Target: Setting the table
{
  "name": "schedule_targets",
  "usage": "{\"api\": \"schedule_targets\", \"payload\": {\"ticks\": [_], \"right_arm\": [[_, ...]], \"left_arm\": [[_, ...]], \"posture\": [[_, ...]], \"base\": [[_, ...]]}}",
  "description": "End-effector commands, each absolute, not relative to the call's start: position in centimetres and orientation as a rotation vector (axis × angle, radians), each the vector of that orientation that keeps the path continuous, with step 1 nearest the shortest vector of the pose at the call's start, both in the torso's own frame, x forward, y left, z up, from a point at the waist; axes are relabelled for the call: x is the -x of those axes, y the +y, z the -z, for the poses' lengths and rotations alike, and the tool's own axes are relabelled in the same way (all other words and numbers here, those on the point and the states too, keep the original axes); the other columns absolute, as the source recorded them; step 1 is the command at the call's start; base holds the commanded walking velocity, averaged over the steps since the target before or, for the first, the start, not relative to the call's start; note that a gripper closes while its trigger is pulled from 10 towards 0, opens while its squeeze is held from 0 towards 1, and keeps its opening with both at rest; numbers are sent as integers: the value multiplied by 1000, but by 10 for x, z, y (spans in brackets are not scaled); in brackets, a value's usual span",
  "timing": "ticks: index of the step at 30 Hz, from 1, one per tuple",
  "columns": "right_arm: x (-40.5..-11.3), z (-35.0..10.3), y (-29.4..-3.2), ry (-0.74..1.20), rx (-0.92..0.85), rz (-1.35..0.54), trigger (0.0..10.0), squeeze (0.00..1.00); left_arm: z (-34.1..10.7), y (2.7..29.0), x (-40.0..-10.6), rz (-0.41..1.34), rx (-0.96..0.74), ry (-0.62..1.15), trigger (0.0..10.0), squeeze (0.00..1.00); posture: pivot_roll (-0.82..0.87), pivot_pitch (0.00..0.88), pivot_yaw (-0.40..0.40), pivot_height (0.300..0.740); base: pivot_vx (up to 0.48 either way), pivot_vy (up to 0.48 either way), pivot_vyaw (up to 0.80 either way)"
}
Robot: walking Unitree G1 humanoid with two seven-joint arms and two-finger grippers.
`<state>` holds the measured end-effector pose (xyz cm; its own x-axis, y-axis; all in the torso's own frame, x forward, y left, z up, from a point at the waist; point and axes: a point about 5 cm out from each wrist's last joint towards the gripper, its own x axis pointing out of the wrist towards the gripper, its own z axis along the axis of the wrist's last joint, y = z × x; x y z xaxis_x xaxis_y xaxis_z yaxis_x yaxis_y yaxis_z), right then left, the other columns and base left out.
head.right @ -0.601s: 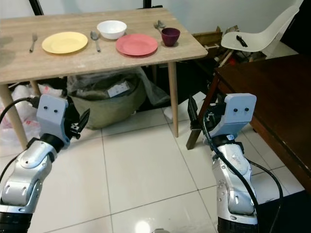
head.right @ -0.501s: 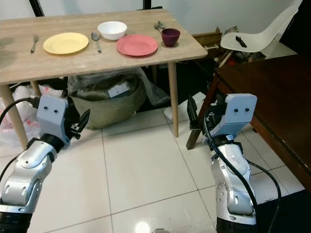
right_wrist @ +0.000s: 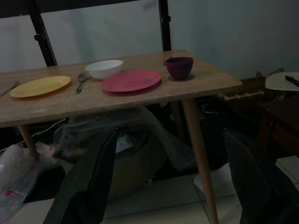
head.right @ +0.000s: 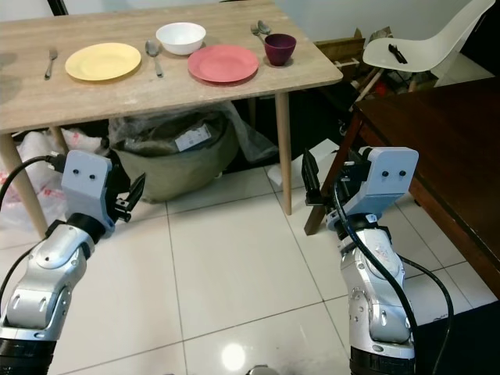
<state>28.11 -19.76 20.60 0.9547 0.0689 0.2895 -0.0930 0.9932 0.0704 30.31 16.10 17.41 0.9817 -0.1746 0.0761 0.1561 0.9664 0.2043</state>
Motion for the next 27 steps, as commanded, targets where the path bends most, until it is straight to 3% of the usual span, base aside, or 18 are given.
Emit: {"api": "schedule_targets", "payload": {"ticks": [1,27], "right_arm": [[-281,-206,-198,-286,-94,-84,10000,0],[-286,-204,-190,-282,-123,-95,10000,0]], "left_arm": [[-170,163,-303,155,-207,-71,10000,0],[-162,159,-302,126,-197,-24,10000,0]], "posture": [[-106,1,86,740],[-98,18,88,740]], "base": [[0,0,0],[0,0,0]]}}
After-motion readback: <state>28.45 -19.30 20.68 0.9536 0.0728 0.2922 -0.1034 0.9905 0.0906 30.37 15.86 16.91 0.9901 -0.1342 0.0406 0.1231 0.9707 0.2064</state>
